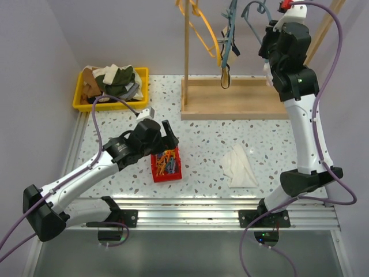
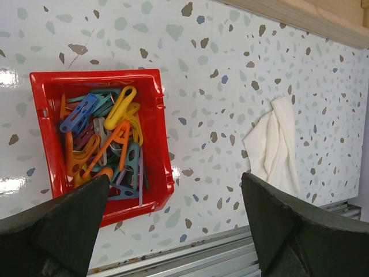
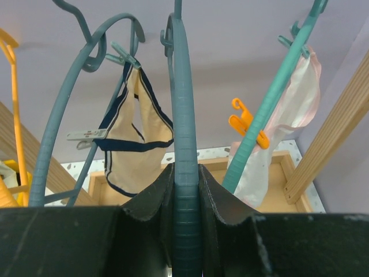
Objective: Remove the underwear clipped to the hanger
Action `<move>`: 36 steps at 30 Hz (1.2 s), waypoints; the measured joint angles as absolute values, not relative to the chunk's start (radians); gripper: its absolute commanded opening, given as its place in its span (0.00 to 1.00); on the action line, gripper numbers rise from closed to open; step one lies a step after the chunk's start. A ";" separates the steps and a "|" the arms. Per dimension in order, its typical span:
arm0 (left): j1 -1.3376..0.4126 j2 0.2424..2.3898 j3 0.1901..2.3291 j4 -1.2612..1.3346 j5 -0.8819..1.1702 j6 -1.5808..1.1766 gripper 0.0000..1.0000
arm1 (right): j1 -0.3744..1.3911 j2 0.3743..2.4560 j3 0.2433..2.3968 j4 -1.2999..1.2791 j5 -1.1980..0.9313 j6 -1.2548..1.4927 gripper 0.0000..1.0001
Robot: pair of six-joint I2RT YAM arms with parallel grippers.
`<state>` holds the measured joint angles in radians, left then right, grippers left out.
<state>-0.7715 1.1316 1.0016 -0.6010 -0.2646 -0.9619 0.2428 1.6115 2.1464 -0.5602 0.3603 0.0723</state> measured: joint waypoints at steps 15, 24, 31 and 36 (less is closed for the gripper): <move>-0.768 1.109 0.999 -0.558 -0.202 -0.923 1.00 | 0.243 1.273 1.874 -0.719 0.281 0.202 0.98; -0.825 1.398 1.091 -0.364 0.020 -0.769 1.00 | 0.243 0.913 1.554 -0.973 0.245 0.354 0.98; -0.994 1.918 1.535 -0.373 0.039 -0.664 1.00 | 0.243 0.789 1.311 -1.181 0.234 0.453 0.98; -1.072 2.166 1.773 -0.409 -0.014 -0.636 1.00 | 0.243 0.722 1.308 -1.261 0.247 0.493 0.98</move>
<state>-1.0718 2.1658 1.7733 -0.4091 -0.0139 -0.6357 0.2428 0.7216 1.3079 -1.2613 0.2470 0.4927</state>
